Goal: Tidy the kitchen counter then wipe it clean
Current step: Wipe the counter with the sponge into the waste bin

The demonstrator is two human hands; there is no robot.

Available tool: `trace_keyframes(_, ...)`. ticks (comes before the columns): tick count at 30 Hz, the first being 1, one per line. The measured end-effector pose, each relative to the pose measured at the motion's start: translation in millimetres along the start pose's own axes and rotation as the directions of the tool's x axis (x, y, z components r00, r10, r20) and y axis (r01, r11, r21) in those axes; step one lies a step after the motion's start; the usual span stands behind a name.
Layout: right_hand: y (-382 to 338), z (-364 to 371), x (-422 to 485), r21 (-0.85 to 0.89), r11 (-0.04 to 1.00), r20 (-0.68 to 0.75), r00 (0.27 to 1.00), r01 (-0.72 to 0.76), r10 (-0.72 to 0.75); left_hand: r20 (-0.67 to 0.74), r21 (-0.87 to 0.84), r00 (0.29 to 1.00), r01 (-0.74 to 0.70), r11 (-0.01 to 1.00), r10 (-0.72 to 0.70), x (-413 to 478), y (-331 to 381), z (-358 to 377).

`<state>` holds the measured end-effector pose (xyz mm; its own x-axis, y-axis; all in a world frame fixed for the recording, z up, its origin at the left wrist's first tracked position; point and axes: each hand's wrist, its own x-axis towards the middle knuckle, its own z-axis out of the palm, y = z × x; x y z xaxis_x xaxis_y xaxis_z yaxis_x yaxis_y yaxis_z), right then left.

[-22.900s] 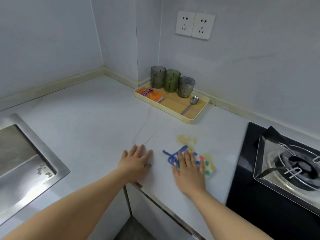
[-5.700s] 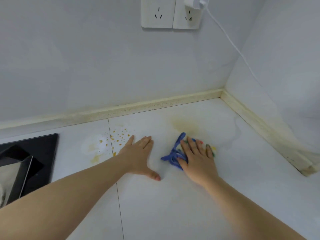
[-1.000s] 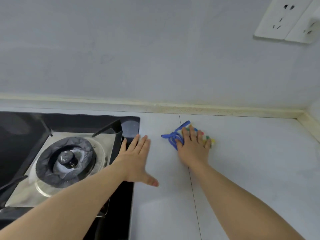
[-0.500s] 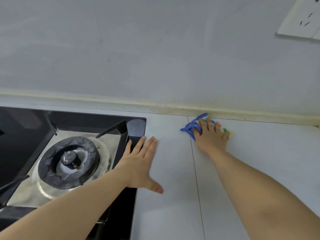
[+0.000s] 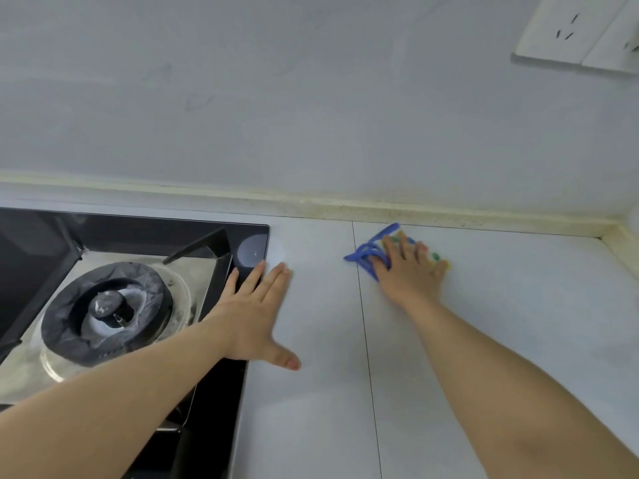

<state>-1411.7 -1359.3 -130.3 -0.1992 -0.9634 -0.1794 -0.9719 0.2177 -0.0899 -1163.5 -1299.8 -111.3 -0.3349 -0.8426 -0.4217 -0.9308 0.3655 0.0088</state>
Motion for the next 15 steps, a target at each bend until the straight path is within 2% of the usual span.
trace_keyframes(3,35,-2,0,0.071,0.966,0.017,0.969,-0.248,0.247,-0.013,0.003,1.000,-0.005,1.000,0.005,-1,0,1)
trace_keyframes(5,28,1,-9,0.066,0.951,0.012,0.953,-0.302,0.302,-0.019,-0.005,1.000,-0.010,1.000,0.010,-1,-1,3)
trace_keyframes(7,0,5,-22,0.065,0.968,0.004,0.971,-0.241,0.241,-0.017,-0.011,1.000,-0.009,1.000,0.009,-2,-1,2)
trace_keyframes(9,-34,14,-41,0.060,0.996,-0.016,0.998,-0.060,0.061,-0.010,-0.006,1.000,-0.009,1.000,0.009,-2,-1,0)
trace_keyframes(12,-51,22,-64,0.008,0.980,-0.018,0.980,0.197,-0.197,0.008,0.000,1.000,-0.017,1.000,0.017,-3,1,-4)
trace_keyframes(13,-41,20,-62,-0.018,0.972,-0.010,0.972,0.233,-0.234,0.015,-0.010,1.000,-0.018,1.000,0.018,-3,2,-4)
trace_keyframes(15,-9,17,-54,-0.031,0.986,-0.019,0.987,0.162,-0.162,0.021,-0.018,1.000,-0.021,1.000,0.021,-3,2,-4)
